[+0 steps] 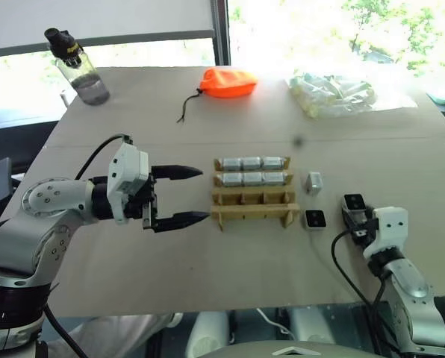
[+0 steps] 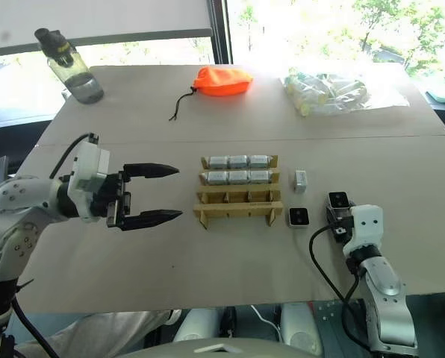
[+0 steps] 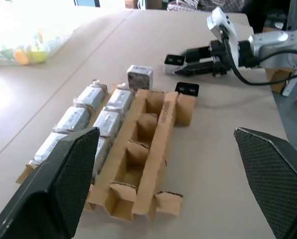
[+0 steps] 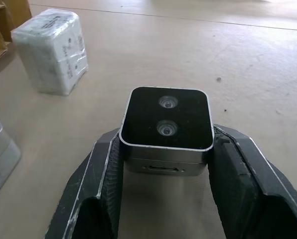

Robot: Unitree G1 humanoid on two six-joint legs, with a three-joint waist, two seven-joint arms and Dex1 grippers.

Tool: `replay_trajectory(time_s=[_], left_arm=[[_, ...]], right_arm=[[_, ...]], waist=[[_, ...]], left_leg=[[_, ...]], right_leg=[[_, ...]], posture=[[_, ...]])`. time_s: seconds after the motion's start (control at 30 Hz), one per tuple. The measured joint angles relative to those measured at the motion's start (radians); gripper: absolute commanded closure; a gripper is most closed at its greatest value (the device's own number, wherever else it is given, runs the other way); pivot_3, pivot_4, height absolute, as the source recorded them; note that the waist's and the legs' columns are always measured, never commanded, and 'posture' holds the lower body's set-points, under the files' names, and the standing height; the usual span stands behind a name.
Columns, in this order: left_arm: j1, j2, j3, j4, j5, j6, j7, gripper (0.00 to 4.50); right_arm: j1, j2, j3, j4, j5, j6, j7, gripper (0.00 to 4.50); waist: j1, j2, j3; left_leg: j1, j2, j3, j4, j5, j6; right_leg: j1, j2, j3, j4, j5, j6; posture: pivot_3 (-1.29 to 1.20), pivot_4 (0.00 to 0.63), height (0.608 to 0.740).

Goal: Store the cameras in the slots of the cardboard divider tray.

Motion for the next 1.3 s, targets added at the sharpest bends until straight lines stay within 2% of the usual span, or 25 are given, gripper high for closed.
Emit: replay_trajectory(time_s=[0.1,0.3,0.43,0.53,0.63,0.7,0.73,0.83,1.17,1.23,1.3], left_arm=[[-0.041,-0.025,-0.004,0.013,-0.009,0.046,0.039,0.00],[-0.140,-0.087,-0.035,0.049,-0.035,0.121,0.098,0.00],[-0.224,-0.118,-0.121,0.129,0.075,0.115,0.169,0.00],[-0.267,-0.156,-0.169,0.175,0.083,0.117,0.135,0.00],[-0.301,-0.176,-0.200,0.194,0.070,0.155,0.093,0.00],[-0.306,-0.182,-0.203,0.195,0.063,0.166,0.080,0.00],[-0.313,-0.182,-0.209,0.199,0.051,0.194,0.057,0.00],[-0.319,-0.183,-0.231,0.198,0.040,0.220,0.032,0.00],[-0.319,-0.177,-0.234,0.199,0.026,0.264,-0.016,0.00],[-0.319,-0.168,-0.236,0.199,0.026,0.265,-0.034,0.41],[-0.319,-0.151,-0.240,0.199,0.029,0.273,-0.053,1.10]], right_arm=[[0.001,-0.051,0.013,-0.009,-0.006,-0.015,0.039,2.65],[-0.085,-0.296,0.097,-0.053,-0.125,-0.169,0.212,2.65],[-0.231,-0.429,0.201,-0.052,-0.228,-0.313,0.335,2.65],[-0.399,-0.491,0.296,-0.018,-0.306,-0.454,0.416,2.65],[-0.550,-0.509,0.367,0.051,-0.375,-0.567,0.459,2.65],[-0.592,-0.509,0.385,0.070,-0.392,-0.608,0.467,2.65],[-0.668,-0.496,0.431,0.120,-0.415,-0.665,0.484,2.65],[-0.732,-0.466,0.474,0.160,-0.437,-0.721,0.488,2.65],[-0.777,-0.411,0.506,0.213,-0.528,-0.793,0.452,2.65],[-0.782,-0.406,0.513,0.214,-0.545,-0.806,0.444,2.65],[-0.794,-0.406,0.519,0.216,-0.556,-0.819,0.439,2.65]], waist=[[-0.001,0.000,0.000],[-0.003,-0.005,0.003],[-0.002,-0.011,0.006],[-0.003,-0.013,0.008],[-0.002,-0.015,0.010],[-0.001,-0.016,0.010],[-0.001,-0.016,0.011],[0.000,-0.016,0.011],[0.000,-0.016,0.012],[0.000,-0.016,0.012],[-0.001,-0.016,0.012]], left_leg=[[0.000,0.000,0.001,0.001,0.000,0.000],[0.003,-0.002,0.003,0.003,0.000,0.000],[0.004,-0.002,0.002,0.004,0.001,-0.001],[0.003,-0.002,0.003,0.006,0.001,-0.001],[0.001,-0.002,0.003,0.008,0.001,-0.001],[-0.001,-0.001,0.002,0.009,0.001,-0.001],[-0.001,-0.001,0.002,0.009,0.001,-0.001],[-0.002,-0.001,0.000,0.010,0.001,-0.001],[-0.004,0.000,-0.002,0.013,0.001,-0.001],[-0.004,0.000,-0.002,0.013,0.001,-0.001],[-0.004,0.000,-0.002,0.013,0.001,-0.001]], right_leg=[[0.000,0.000,0.001,0.001,0.000,0.000],[0.001,0.000,0.003,0.004,-0.002,0.003],[0.001,0.002,0.003,0.006,-0.001,0.003],[0.001,0.002,0.003,0.006,0.000,0.000],[0.000,0.001,0.003,0.006,0.000,0.000],[0.000,0.001,0.002,0.006,0.000,0.000],[0.000,0.001,0.001,0.006,0.000,0.000],[0.000,0.000,0.000,0.006,0.000,0.000],[0.000,-0.001,-0.002,0.007,0.000,0.000],[0.000,-0.001,-0.002,0.007,0.000,0.000],[0.000,-0.001,-0.002,0.007,0.000,0.000]], posture=[[0.00,0.150,0.740],[0.00,0.150,0.740],[0.00,0.150,0.740],[0.00,0.150,0.740],[0.00,0.150,0.740],[0.00,0.150,0.740],[0.00,0.150,0.740],[0.00,0.150,0.740],[0.00,0.150,0.740],[0.00,0.150,0.740],[0.00,0.150,0.740]])
